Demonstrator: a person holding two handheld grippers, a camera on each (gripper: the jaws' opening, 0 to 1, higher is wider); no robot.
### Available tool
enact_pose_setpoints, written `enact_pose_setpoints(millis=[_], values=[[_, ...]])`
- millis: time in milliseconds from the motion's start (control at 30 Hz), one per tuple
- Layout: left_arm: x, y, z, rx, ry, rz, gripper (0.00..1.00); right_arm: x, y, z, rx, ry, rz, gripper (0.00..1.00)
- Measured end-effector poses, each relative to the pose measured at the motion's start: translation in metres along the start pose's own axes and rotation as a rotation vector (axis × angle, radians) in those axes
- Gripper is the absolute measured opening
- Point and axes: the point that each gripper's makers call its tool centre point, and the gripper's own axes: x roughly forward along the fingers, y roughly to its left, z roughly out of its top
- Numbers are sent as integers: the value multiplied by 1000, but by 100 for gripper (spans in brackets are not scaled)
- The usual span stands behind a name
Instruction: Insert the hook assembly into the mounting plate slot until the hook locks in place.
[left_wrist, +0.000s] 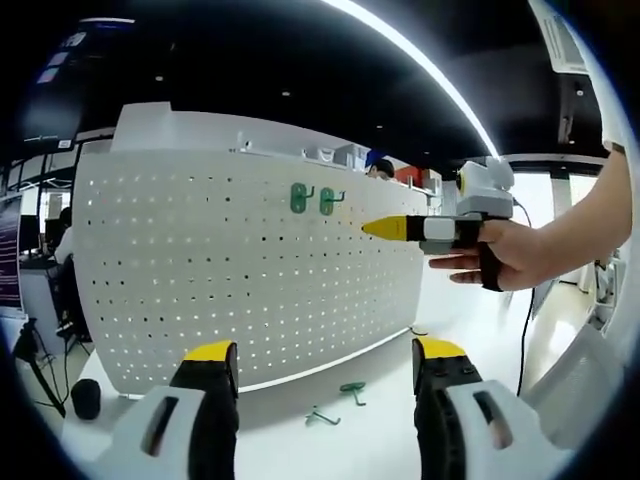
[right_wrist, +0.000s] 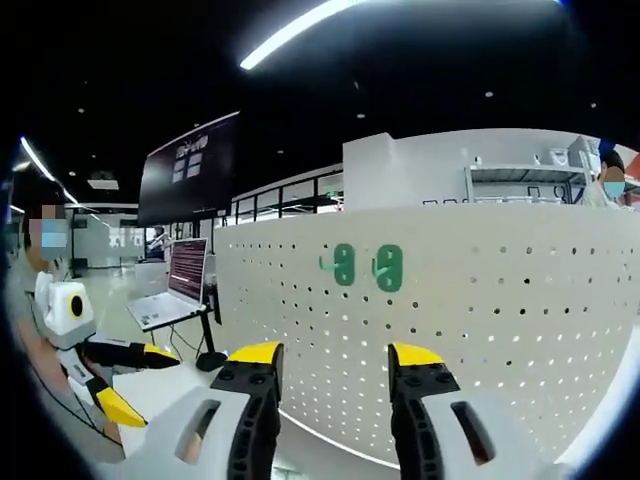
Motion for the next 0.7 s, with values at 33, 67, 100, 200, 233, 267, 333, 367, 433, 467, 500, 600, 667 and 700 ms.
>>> enact_pose_setpoints(millis=[33,67,100,200,233,267,333,367,433,467,500,600,667,700], values=[[0,0,0,1,0,0,73,-2,1,-1,0,-1,1,41],[0,0,1,3,-1,0,73,-3,1,-1,-2,-1,4,41],[0,0,1,5,1,0,73,-6,2,-3,-8,3,7,42],[1,-1,3,10,-1,-3,73,-11,4,-7,-4,6,15,43],[1,-2,3,11,0,-3,73,-14,4,-10,-9,10,15,44],[1,-2,3,12,1,-3,73,-16,4,-11,-7,9,19,44],[0,-2,2,12,1,-4,74,-21,6,-13,-7,13,20,46],[0,-3,2,14,2,-5,74,-24,7,-15,-2,14,24,46],[0,-3,1,16,5,-6,74,-28,7,-18,0,13,18,46],[0,-3,1,15,6,-6,74,-30,7,-19,5,14,18,46],[1,-3,2,8,2,-8,74,-32,8,-19,12,11,17,47],[1,-5,3,10,-1,-12,74,-39,10,-22,9,9,13,49],[1,-6,4,7,-3,-16,74,-44,11,-24,20,8,14,49],[1,-6,4,7,-4,-16,74,-46,12,-24,22,7,14,49]])
